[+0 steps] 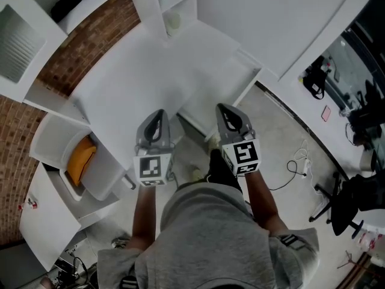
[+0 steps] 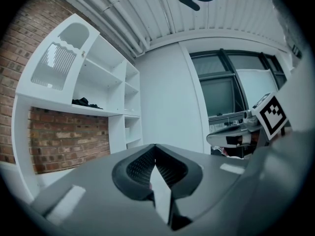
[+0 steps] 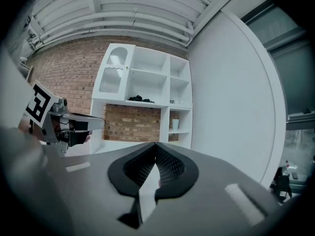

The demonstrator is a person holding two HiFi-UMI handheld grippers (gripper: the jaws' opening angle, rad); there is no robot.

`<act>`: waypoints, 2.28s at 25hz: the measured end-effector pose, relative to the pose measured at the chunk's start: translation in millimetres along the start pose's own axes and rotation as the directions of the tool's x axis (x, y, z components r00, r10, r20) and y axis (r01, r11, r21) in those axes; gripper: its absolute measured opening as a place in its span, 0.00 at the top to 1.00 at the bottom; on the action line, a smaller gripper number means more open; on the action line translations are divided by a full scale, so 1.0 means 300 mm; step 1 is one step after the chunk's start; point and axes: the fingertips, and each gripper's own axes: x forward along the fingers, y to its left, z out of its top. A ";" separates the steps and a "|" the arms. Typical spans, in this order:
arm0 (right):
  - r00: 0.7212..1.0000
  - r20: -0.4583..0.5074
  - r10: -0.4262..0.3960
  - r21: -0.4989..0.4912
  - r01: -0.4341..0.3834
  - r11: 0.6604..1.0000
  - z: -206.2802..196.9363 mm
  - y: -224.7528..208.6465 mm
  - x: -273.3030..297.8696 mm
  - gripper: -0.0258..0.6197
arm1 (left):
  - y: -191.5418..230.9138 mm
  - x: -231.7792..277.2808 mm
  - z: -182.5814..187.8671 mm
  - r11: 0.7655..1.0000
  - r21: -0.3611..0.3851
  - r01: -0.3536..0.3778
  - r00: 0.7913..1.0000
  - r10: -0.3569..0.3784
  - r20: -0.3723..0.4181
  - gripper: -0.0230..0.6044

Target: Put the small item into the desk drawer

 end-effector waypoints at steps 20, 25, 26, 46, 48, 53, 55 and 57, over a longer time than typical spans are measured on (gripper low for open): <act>0.986 -0.063 0.153 0.002 -0.153 0.988 -0.042 -0.236 0.609 0.96 | 0.259 0.528 -0.105 0.993 -0.013 -0.116 0.990 0.114 -0.082 0.94; 0.979 -0.082 0.188 0.023 -0.186 0.982 -0.064 -0.262 0.758 0.96 | 0.336 0.652 -0.176 0.987 -0.052 -0.153 0.982 0.146 -0.118 0.94; 0.977 -0.086 0.196 0.036 -0.194 0.980 -0.072 -0.265 0.787 0.96 | 0.349 0.677 -0.194 0.986 -0.054 -0.157 0.981 0.149 -0.127 0.94; 0.950 -0.156 0.271 0.060 -0.265 0.962 -0.295 -0.354 1.297 0.96 | 0.566 1.093 -0.477 0.985 -0.036 -0.167 0.966 0.156 -0.208 0.94; 0.948 -0.163 0.272 0.065 -0.265 0.962 -0.317 -0.365 1.337 0.96 | 0.580 1.134 -0.508 0.987 -0.035 -0.159 0.964 0.148 -0.222 0.94; 0.945 -0.174 0.278 0.092 -0.265 0.960 -0.368 -0.383 1.429 0.96 | 0.608 1.226 -0.580 0.987 -0.046 -0.155 0.961 0.140 -0.239 0.94; 0.941 -0.183 0.285 0.093 -0.272 0.958 -0.397 -0.389 1.464 0.96 | 0.617 1.263 -0.602 0.987 -0.048 -0.154 0.962 0.138 -0.237 0.94; 0.935 -0.196 0.294 0.091 -0.282 0.955 -0.428 -0.392 1.492 0.96 | 0.624 1.296 -0.626 0.989 -0.038 -0.146 0.962 0.133 -0.240 0.94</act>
